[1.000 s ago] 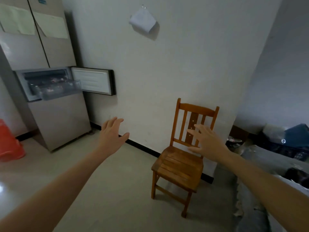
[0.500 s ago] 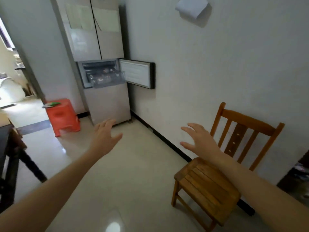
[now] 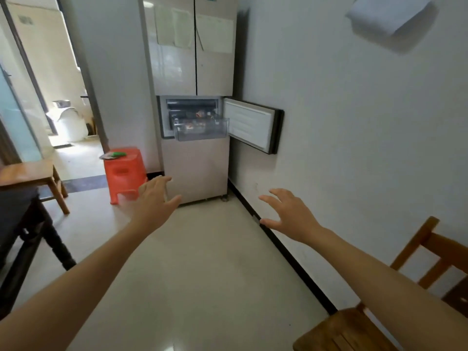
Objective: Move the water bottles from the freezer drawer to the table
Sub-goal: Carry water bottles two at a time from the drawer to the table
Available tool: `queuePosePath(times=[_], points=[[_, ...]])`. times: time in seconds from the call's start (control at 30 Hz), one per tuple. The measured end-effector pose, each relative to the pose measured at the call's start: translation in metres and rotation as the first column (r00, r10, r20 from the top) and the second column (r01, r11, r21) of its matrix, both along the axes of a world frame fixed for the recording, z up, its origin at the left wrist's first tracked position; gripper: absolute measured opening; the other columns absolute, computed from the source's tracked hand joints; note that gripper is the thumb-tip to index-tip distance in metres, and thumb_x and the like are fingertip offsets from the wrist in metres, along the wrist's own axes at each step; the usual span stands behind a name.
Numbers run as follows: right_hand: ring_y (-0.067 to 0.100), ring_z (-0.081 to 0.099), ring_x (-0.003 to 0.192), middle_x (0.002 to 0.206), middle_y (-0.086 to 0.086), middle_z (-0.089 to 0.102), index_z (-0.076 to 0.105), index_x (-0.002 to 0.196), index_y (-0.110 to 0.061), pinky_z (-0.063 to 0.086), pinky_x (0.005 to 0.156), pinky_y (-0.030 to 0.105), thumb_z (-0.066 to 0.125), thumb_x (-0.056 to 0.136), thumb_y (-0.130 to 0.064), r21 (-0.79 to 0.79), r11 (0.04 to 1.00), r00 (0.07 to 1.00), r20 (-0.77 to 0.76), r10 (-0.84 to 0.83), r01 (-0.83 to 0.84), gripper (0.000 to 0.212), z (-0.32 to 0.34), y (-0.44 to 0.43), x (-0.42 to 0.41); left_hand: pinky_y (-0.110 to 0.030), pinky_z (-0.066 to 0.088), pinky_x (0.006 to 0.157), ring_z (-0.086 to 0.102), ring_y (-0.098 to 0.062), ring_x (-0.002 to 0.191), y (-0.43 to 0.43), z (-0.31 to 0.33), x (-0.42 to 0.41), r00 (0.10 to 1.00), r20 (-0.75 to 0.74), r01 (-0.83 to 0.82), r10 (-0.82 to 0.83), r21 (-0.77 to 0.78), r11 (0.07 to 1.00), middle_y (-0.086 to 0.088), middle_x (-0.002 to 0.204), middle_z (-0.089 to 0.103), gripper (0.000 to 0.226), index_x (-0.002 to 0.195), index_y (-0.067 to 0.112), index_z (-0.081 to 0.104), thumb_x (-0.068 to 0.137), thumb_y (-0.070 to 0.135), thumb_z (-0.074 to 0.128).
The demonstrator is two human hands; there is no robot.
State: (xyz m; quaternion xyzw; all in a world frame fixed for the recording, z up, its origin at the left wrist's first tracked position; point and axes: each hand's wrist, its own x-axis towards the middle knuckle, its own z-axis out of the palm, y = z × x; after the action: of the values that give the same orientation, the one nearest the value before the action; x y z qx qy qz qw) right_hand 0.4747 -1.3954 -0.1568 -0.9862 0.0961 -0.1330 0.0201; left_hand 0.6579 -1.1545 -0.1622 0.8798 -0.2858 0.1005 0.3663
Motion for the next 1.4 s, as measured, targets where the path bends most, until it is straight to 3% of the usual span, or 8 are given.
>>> queuePosePath(times=[0.3,0.57,0.73,0.87,1.1,1.4], points=[[0.026,0.021,0.139,0.145,0.011,0.033,0.037,0.139,-0.019,0.026,0.107,0.038,0.056,0.087,-0.041,-0.014,1.0,1.0,-0.007,-0.008,0.008,0.06,-0.003,-0.099,0.126,-0.041,0.023,0.107,0.032,-0.033,0.131,-0.114,-0.009,0.113,1.0,0.006,0.01,-0.011,0.038,0.999,-0.015,0.139,0.043,0.053,0.132,0.006,0.043,0.084,0.018,0.062],[0.021,0.018,0.139,0.147,0.006,0.028,0.031,0.141,-0.022,0.022,0.109,0.034,0.05,0.09,-0.043,0.012,1.0,1.0,0.014,-0.028,0.028,0.059,-0.006,-0.226,0.217,-0.041,0.023,0.107,0.032,-0.034,0.131,-0.236,-0.006,0.203,1.0,0.018,0.005,-0.006,0.05,0.999,-0.016,0.139,0.043,0.056,0.132,0.005,0.043,0.084,0.029,0.06],[0.02,0.021,0.137,0.147,0.006,0.029,0.031,0.141,-0.022,0.024,0.108,0.034,0.051,0.089,-0.043,0.068,0.998,1.0,0.018,-0.02,0.019,0.06,0.01,-0.309,0.281,-0.042,0.023,0.108,0.028,-0.033,0.132,-0.307,0.014,0.252,0.999,0.042,-0.02,0.019,0.023,1.0,-0.015,0.141,0.04,0.054,0.134,0.007,0.042,0.085,0.019,0.062],[0.02,0.024,0.136,0.145,0.006,0.032,0.031,0.141,-0.022,0.024,0.108,0.033,0.051,0.089,-0.044,0.12,0.993,0.999,0.041,0.011,-0.016,0.06,0.004,-0.338,0.328,-0.043,0.027,0.106,0.032,-0.034,0.129,-0.321,-0.002,0.281,0.997,0.004,-0.076,0.075,0.069,0.995,-0.016,0.138,0.043,0.057,0.131,0.007,0.045,0.082,0.029,0.063],[0.02,0.018,0.139,0.149,0.007,0.028,0.029,0.142,-0.022,0.022,0.113,0.037,0.051,0.089,-0.044,0.166,0.975,0.987,-0.041,0.158,-0.149,0.062,-0.026,-0.357,0.434,-0.047,0.033,0.103,0.038,-0.034,0.125,-0.331,-0.023,0.36,0.977,-0.04,-0.207,0.212,0.091,0.974,-0.014,0.135,0.047,0.051,0.129,0.01,0.046,0.083,0.023,0.064],[0.02,0.01,0.142,0.152,0.005,0.019,0.025,0.144,-0.026,0.019,0.115,0.039,0.049,0.089,-0.046,-0.006,0.967,0.962,-0.105,0.252,-0.254,0.063,-0.018,-0.385,0.577,-0.049,0.039,0.1,0.042,-0.035,0.122,-0.352,-0.036,0.508,0.956,-0.082,-0.282,0.281,0.002,0.959,-0.014,0.134,0.048,0.051,0.13,0.01,0.045,0.084,0.026,0.062]])
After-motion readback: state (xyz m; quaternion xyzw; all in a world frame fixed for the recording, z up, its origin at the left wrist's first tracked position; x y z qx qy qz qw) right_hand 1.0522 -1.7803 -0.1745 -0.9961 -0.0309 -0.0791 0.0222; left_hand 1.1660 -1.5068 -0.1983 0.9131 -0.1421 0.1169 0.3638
